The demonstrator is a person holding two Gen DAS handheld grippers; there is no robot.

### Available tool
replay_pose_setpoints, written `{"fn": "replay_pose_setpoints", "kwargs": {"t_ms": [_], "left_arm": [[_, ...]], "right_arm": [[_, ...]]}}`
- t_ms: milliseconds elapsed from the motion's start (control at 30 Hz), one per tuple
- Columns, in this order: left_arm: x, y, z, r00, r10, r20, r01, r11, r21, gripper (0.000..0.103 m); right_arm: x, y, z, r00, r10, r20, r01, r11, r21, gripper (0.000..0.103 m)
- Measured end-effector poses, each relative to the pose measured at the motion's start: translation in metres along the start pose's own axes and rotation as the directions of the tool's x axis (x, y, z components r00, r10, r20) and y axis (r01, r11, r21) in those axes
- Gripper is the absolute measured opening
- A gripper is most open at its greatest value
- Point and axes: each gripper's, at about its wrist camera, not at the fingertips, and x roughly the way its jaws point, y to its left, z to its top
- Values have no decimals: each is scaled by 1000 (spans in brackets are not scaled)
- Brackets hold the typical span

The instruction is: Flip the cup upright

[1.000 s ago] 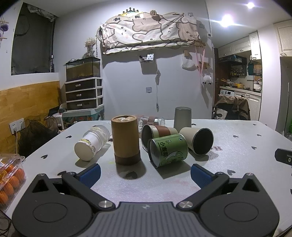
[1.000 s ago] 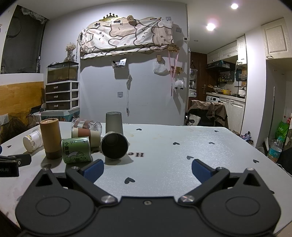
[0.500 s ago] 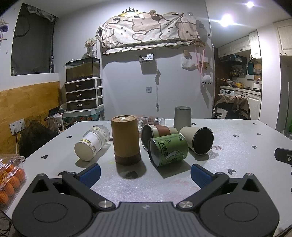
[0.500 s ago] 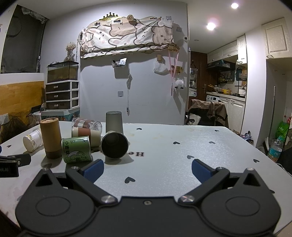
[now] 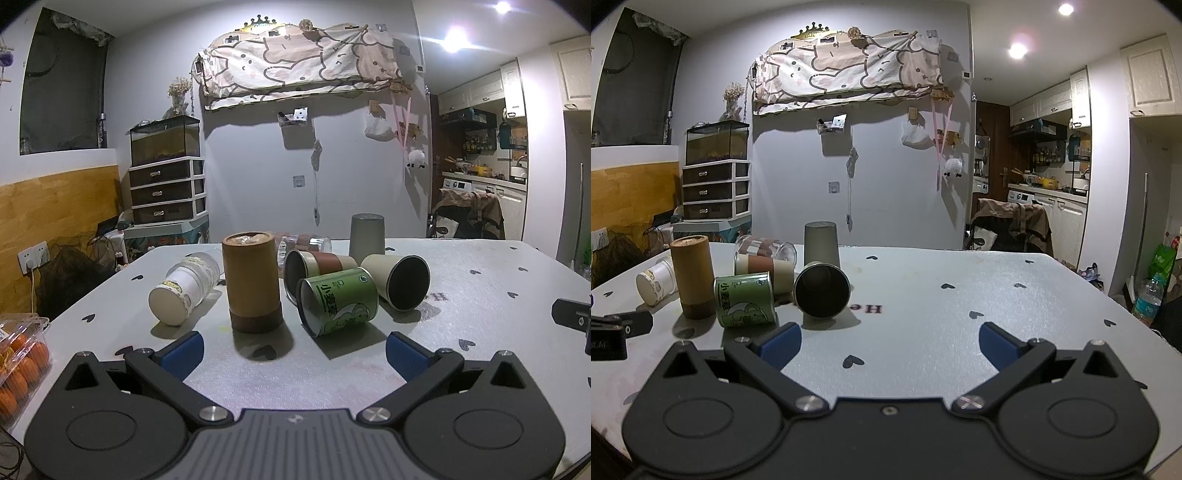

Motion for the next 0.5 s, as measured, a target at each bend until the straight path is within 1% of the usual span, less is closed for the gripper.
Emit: {"fn": "replay_pose_setpoints", "kwargs": {"t_ms": [400, 500], "left_arm": [[1, -1, -1, 1000, 3, 2, -3, 1000, 2, 103], [1, -1, -1, 1000, 2, 1, -2, 1000, 2, 103]], "right_arm": [[-2, 0, 2, 1000, 1, -3, -1, 1000, 0, 103], [4, 2, -9, 1000, 3, -2, -3, 1000, -1, 103]]}}
